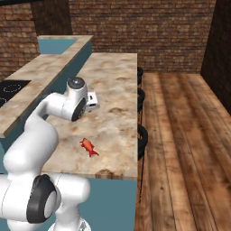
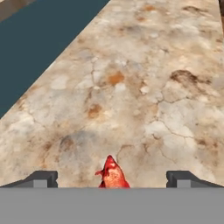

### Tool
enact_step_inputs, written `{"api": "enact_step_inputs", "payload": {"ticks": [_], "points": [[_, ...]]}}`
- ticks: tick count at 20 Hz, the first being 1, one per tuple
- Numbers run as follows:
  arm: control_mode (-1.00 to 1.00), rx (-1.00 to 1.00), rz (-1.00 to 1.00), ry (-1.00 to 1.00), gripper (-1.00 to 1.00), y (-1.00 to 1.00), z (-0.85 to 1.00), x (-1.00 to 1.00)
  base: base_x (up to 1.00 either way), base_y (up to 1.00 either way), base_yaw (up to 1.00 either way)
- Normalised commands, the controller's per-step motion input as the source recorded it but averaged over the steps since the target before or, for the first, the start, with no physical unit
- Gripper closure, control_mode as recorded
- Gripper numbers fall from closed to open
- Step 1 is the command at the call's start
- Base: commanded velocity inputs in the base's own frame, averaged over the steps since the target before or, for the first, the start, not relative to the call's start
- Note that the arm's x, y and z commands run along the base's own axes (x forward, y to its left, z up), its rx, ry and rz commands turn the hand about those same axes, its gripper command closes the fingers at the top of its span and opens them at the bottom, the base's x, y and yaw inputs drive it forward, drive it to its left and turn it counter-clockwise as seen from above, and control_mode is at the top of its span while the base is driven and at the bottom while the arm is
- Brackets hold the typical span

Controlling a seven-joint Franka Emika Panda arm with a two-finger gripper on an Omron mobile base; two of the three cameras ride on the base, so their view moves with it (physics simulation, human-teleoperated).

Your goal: Open the fridge, remove the mango, avocado, and fish, and place them on any counter.

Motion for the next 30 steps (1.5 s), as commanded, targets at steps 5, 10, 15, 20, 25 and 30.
{"api": "enact_step_inputs", "payload": {"ticks": [5,10,15,20,25,30], "points": [[-1.00,0.00,0.00,-0.09,-1.00,0.00,0.66,-0.05,0.00,0.00,0.00],[-1.00,0.01,-0.19,-0.21,-1.00,-0.12,0.47,-0.71,0.00,0.00,0.00],[-1.00,0.00,-0.27,-0.20,-1.00,-0.01,0.52,-0.64,0.00,0.00,0.00],[-1.00,0.00,-0.23,-0.16,-1.00,0.01,0.30,-0.48,0.00,0.00,0.00],[-1.00,0.03,-0.01,-0.03,-1.00,-0.24,0.29,-0.65,0.00,0.00,0.00],[-1.00,0.00,0.01,0.05,-1.00,-0.09,0.35,-0.78,0.00,0.00,0.00]]}}
